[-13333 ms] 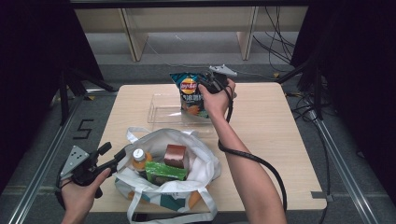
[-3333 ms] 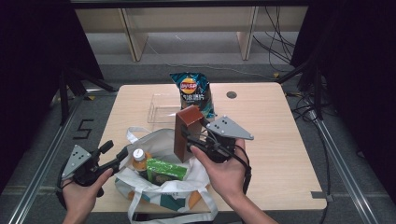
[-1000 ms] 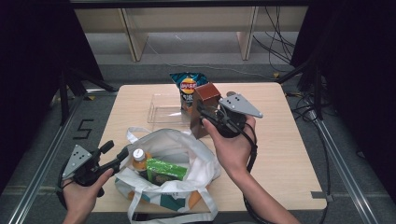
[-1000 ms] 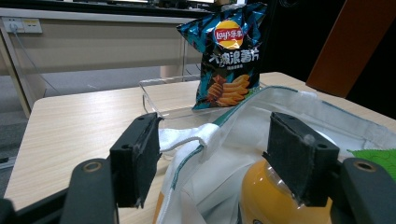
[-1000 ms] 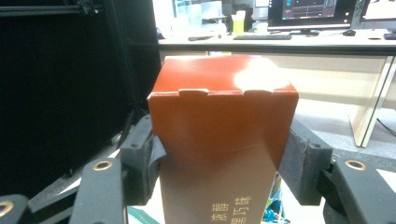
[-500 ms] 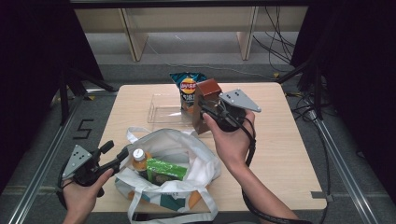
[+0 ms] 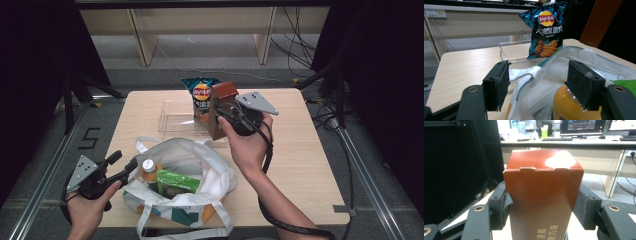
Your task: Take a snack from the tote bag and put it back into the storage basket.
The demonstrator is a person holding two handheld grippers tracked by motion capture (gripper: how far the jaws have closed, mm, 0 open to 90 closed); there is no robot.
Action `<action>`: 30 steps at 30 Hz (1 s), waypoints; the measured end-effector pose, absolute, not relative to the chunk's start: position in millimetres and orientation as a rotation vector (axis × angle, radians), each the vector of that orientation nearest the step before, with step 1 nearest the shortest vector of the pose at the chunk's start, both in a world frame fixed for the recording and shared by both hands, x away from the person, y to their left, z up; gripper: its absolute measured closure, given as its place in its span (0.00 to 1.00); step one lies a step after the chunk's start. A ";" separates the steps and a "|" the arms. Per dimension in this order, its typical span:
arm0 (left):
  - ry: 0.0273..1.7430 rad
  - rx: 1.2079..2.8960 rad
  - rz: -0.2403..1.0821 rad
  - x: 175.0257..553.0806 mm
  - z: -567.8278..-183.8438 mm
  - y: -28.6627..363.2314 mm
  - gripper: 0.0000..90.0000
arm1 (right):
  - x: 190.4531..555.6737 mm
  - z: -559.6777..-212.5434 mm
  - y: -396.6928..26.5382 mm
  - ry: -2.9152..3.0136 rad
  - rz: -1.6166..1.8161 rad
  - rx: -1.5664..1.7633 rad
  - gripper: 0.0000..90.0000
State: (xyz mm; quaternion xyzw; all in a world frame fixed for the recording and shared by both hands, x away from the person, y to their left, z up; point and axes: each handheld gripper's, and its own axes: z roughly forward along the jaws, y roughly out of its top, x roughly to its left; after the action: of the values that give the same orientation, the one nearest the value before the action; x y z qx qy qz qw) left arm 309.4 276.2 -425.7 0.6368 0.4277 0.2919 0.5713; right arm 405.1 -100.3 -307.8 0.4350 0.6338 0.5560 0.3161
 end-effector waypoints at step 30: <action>1.002 1.491 0.689 309.0 -425.5 276.8 0.37 | 434.3 -312.9 -91.0 1.628 1.407 1.213 0.44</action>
State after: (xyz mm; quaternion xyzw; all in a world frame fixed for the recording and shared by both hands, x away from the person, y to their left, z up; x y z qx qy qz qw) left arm 309.0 276.8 -425.5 0.6358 0.4272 0.2937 0.5718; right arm 434.3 -91.0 -312.9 0.4637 0.6222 0.5377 0.3296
